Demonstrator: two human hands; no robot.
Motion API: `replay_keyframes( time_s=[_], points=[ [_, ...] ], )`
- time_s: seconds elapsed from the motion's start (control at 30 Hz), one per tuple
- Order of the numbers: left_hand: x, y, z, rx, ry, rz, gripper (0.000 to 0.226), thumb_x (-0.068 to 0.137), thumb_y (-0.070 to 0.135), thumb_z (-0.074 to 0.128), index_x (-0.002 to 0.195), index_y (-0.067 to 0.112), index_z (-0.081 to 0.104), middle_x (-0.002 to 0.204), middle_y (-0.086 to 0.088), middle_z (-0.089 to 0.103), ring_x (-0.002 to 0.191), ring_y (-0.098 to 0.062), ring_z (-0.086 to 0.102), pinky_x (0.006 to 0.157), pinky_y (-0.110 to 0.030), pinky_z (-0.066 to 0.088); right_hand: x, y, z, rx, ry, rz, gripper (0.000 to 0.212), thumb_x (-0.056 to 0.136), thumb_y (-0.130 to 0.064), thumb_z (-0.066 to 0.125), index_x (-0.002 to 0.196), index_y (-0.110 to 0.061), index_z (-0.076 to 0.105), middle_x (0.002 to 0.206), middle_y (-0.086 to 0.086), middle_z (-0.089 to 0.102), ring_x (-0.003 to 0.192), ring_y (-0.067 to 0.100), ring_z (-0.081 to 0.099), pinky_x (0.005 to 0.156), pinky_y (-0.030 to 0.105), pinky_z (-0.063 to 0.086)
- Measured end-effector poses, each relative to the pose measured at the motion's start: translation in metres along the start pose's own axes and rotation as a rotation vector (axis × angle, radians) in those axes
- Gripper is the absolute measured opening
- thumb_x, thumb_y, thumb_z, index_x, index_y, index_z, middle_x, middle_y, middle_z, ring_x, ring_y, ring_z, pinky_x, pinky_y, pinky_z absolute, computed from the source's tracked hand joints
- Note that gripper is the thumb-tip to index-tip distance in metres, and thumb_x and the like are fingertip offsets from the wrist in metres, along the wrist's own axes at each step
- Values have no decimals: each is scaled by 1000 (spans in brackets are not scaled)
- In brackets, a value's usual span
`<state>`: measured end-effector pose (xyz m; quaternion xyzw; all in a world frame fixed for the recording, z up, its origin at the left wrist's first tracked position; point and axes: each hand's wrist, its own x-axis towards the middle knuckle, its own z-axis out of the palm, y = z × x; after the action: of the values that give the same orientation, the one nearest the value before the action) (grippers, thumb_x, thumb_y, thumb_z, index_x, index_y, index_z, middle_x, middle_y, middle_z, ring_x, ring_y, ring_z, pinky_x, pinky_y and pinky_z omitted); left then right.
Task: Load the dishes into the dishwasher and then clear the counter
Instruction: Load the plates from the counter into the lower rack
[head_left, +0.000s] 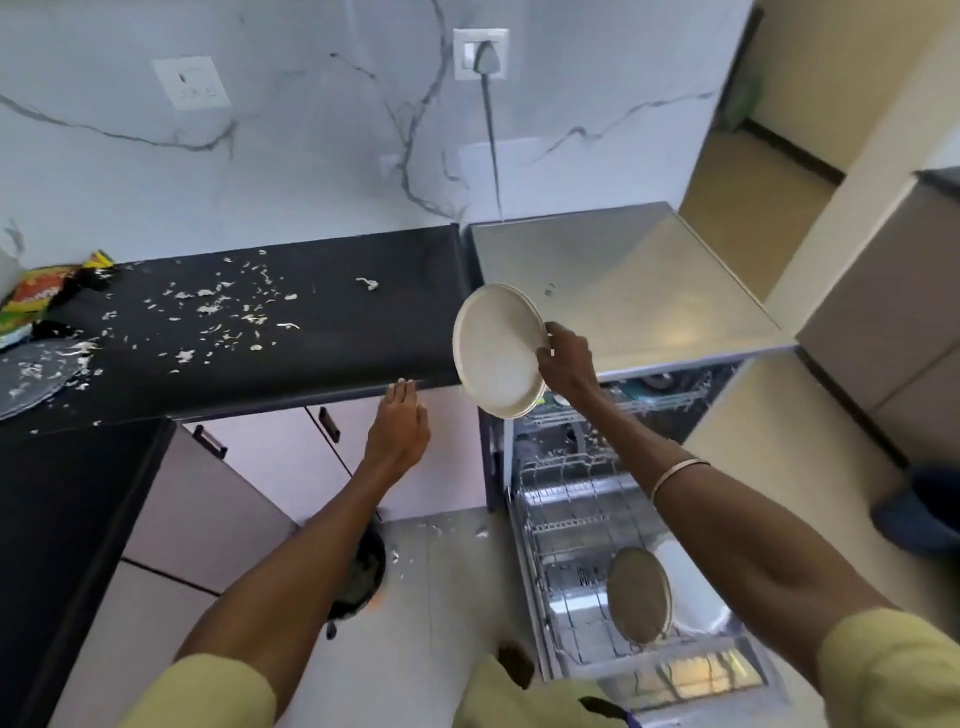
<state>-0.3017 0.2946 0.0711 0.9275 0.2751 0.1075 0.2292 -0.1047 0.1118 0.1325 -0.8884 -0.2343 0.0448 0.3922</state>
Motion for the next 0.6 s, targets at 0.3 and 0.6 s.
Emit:
replay_keyframes(
  time_s=[0.3,0.6],
  points=[
    [-137,53,75,-55,-107,-24,50,105,20,31,150,-1,27,158,-19,25,148,-31,20,122,-39,16,-152,114,-73,-6,112,105,36,82,3,48,116,0,60,99,17,68,83,32,61,67,34,46],
    [-175,95,121,-36,-139,-54,50,104,20,35,150,-1,28,157,-19,27,148,-30,21,122,-37,16,-188,219,-129,-145,111,300,32,85,-6,47,115,-5,59,96,29,67,82,47,61,69,43,48]
  ],
)
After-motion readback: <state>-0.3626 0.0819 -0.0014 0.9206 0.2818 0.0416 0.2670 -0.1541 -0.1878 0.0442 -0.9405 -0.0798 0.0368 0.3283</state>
